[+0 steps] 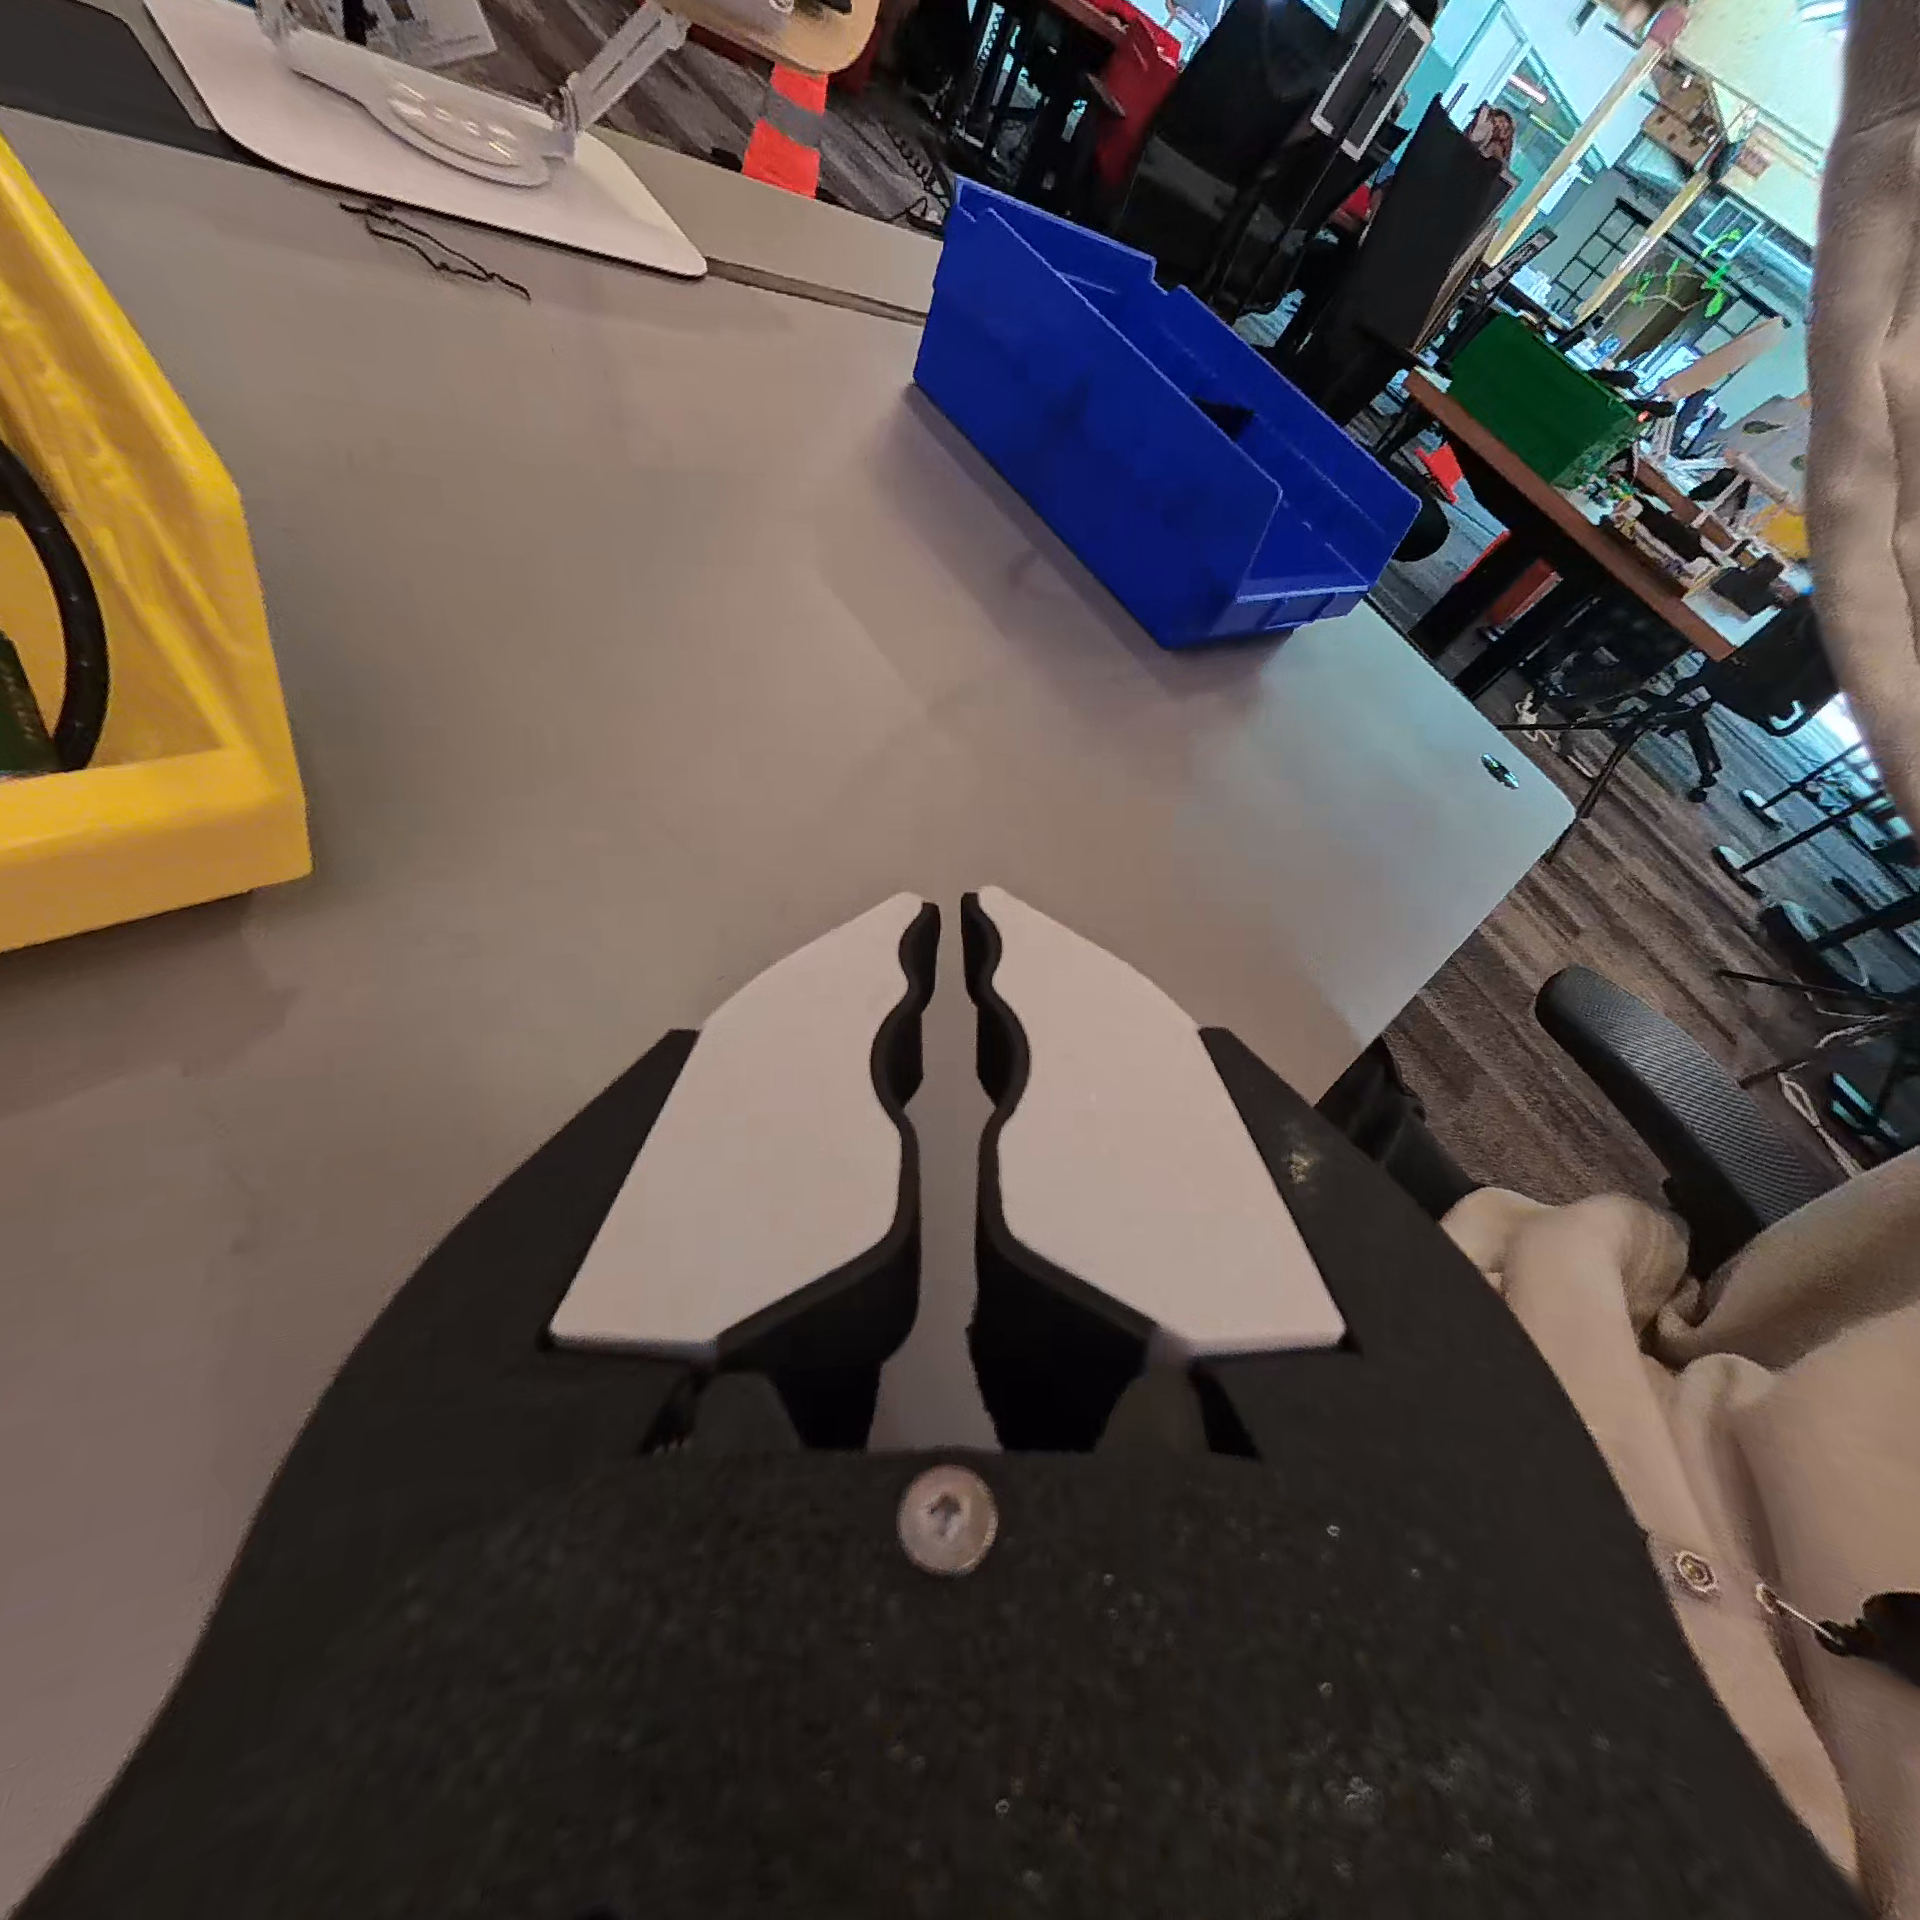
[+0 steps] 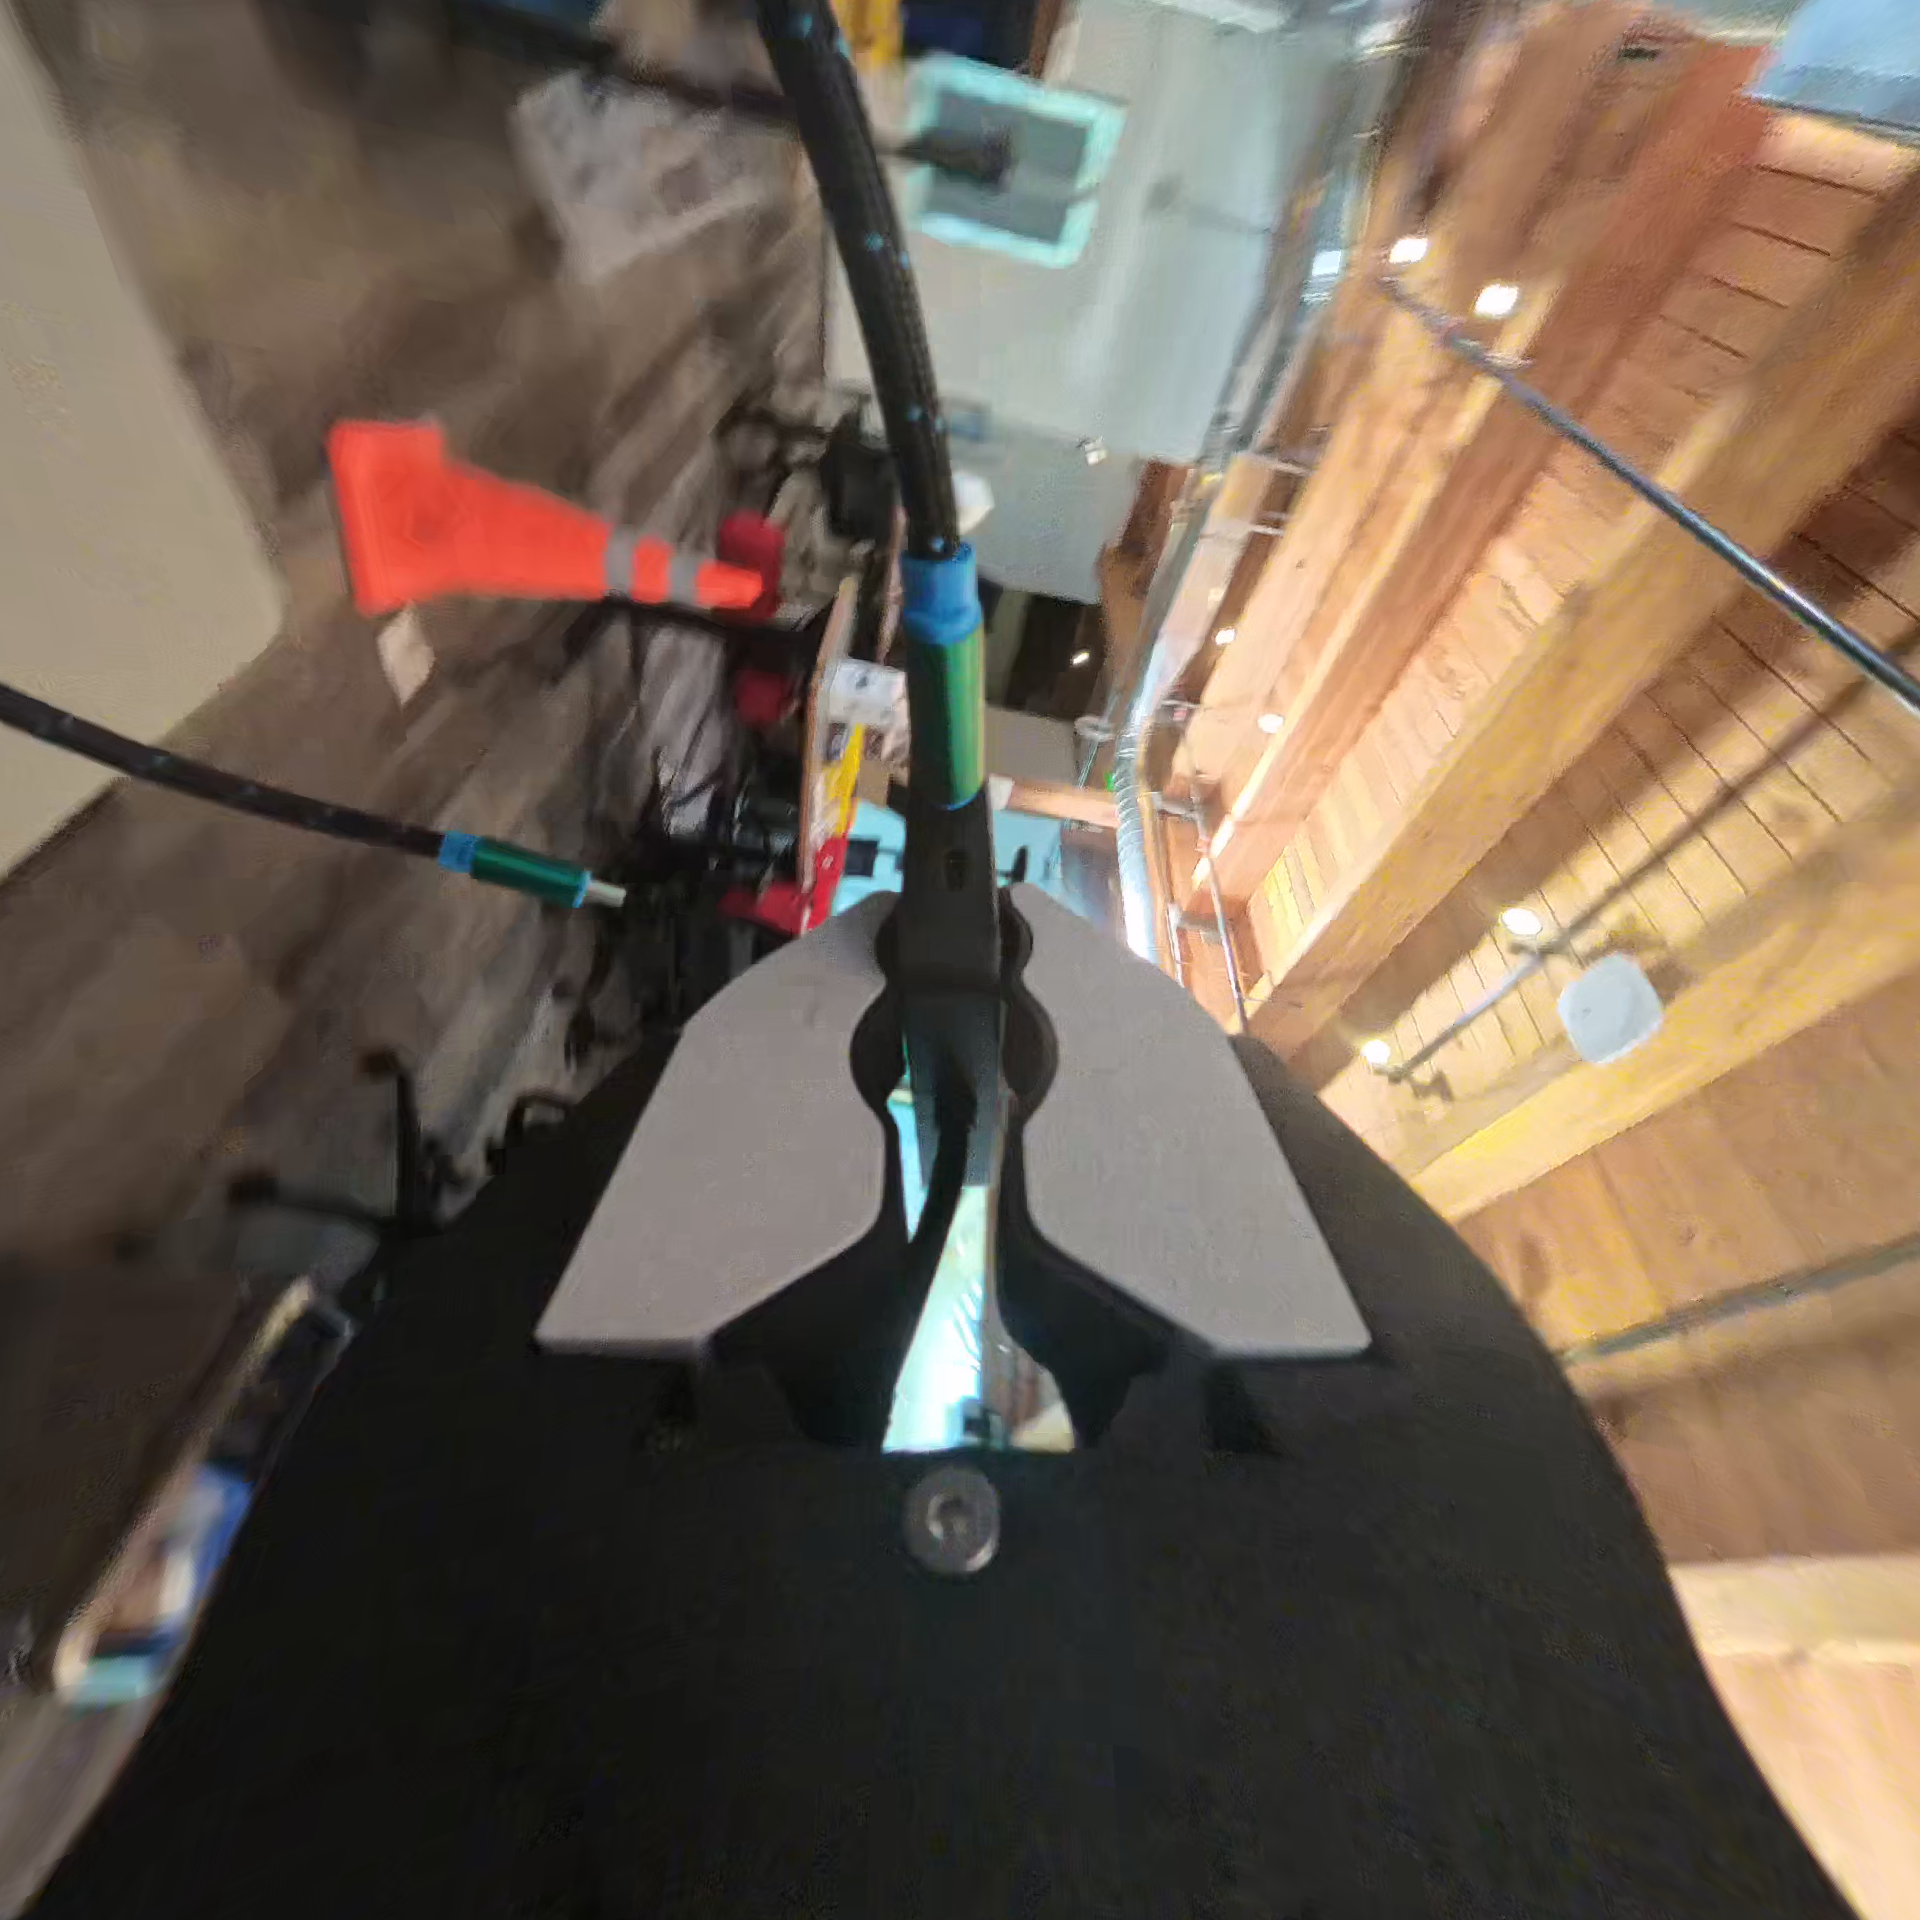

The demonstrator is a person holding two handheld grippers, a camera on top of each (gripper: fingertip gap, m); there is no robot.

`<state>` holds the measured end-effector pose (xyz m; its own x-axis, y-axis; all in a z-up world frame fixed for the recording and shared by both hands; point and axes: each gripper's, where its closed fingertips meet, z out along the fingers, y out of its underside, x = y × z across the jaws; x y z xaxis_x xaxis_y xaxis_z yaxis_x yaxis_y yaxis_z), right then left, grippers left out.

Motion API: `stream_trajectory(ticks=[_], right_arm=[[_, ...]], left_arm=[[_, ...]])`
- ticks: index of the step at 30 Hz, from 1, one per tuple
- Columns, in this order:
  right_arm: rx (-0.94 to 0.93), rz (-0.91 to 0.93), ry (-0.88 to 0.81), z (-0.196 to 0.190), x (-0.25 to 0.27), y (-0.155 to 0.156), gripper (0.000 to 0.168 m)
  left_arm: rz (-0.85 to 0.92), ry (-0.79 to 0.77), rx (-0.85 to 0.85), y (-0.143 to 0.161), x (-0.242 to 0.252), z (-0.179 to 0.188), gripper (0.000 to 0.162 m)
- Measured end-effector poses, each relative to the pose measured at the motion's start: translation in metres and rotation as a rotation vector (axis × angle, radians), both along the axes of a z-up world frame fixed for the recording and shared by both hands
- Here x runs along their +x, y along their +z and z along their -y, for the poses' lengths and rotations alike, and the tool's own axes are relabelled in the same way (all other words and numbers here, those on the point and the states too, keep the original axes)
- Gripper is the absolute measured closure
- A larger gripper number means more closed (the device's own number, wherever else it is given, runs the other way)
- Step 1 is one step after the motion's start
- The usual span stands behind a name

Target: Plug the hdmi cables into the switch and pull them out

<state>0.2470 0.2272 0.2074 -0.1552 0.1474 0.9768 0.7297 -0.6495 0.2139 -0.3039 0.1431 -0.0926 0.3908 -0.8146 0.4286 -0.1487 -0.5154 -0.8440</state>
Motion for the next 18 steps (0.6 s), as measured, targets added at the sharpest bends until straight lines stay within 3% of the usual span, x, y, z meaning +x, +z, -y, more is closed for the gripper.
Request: stream_trajectory(ticks=[5, 7, 10, 13, 18], right_arm=[[-0.451, -0.031, -0.123, -0.044, 0.038, -0.151, 0.155], [-0.585, -0.197, -0.158, -0.053, 0.038, -0.216, 0.155], [-0.740, -0.477, -0.292, -0.053, 0.042, -0.281, 0.155], [-0.882, -0.748, -0.395, -0.048, 0.038, -0.320, 0.154], [-1.046, -1.006, -0.656, -0.030, 0.029, -0.357, 0.155]], left_arm=[[-0.044, -0.051, -0.042, -0.012, 0.015, 0.007, 0.158], [-0.074, -0.065, -0.034, -0.016, 0.019, 0.010, 0.158], [-0.089, -0.073, -0.038, -0.020, 0.020, 0.012, 0.158], [-0.089, -0.076, -0.053, -0.023, 0.019, 0.011, 0.158], [-0.075, -0.078, -0.095, -0.026, 0.018, 0.008, 0.158]])
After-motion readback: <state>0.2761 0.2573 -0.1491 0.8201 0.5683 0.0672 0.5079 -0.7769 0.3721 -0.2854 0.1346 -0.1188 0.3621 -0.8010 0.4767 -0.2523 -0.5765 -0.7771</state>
